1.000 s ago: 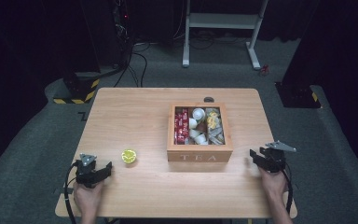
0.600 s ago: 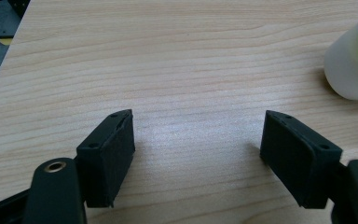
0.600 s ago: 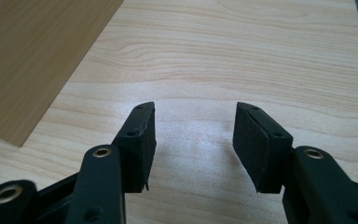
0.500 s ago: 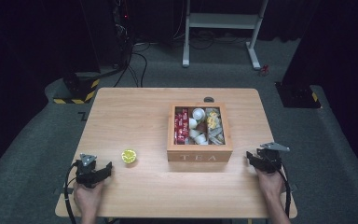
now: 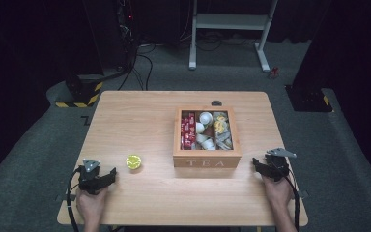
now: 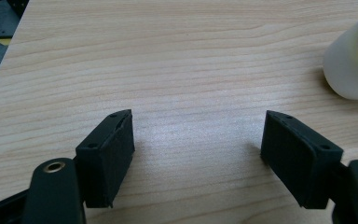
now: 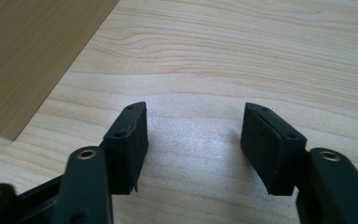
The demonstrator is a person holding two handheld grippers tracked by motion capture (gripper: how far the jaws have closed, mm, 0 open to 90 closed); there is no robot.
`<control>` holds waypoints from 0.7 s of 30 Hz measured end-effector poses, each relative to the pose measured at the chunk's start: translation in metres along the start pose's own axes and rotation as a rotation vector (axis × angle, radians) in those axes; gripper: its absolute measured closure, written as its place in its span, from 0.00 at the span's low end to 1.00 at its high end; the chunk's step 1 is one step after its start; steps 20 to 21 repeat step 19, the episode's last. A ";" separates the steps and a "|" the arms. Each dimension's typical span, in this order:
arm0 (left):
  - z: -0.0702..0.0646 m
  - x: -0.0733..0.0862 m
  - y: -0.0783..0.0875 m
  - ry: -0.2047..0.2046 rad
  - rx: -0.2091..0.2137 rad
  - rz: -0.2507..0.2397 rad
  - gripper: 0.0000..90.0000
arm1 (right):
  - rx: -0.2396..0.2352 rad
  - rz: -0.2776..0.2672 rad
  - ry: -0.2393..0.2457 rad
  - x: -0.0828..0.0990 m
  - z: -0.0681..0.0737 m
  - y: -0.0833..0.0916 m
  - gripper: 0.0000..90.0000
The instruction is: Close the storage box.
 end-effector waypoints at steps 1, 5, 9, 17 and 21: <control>0.000 0.000 0.000 0.002 0.000 -0.002 0.29 | 0.000 0.001 -0.003 0.000 0.000 0.000 0.44; 0.000 0.000 0.000 0.002 0.001 -0.002 0.28 | 0.003 0.001 -0.007 0.001 0.001 0.000 0.44; 0.000 0.000 0.000 0.001 0.001 -0.002 0.28 | 0.002 0.002 -0.007 0.001 0.001 0.000 0.44; 0.000 0.000 0.000 0.002 0.002 -0.002 0.28 | 0.002 0.002 -0.006 0.001 0.001 0.000 0.44; 0.000 0.000 0.000 0.002 0.002 -0.001 0.28 | 0.001 0.002 -0.006 0.001 0.001 0.000 0.43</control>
Point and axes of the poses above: each handheld gripper's, and its own axes: y roughly backward along the jaws, x roughly out of its underside, z roughly to its left, the point moved 3 cm from there along -y, roughly forward along the jaws, and after that the axes turned 8 degrees about -y, right-handed, at the moved point
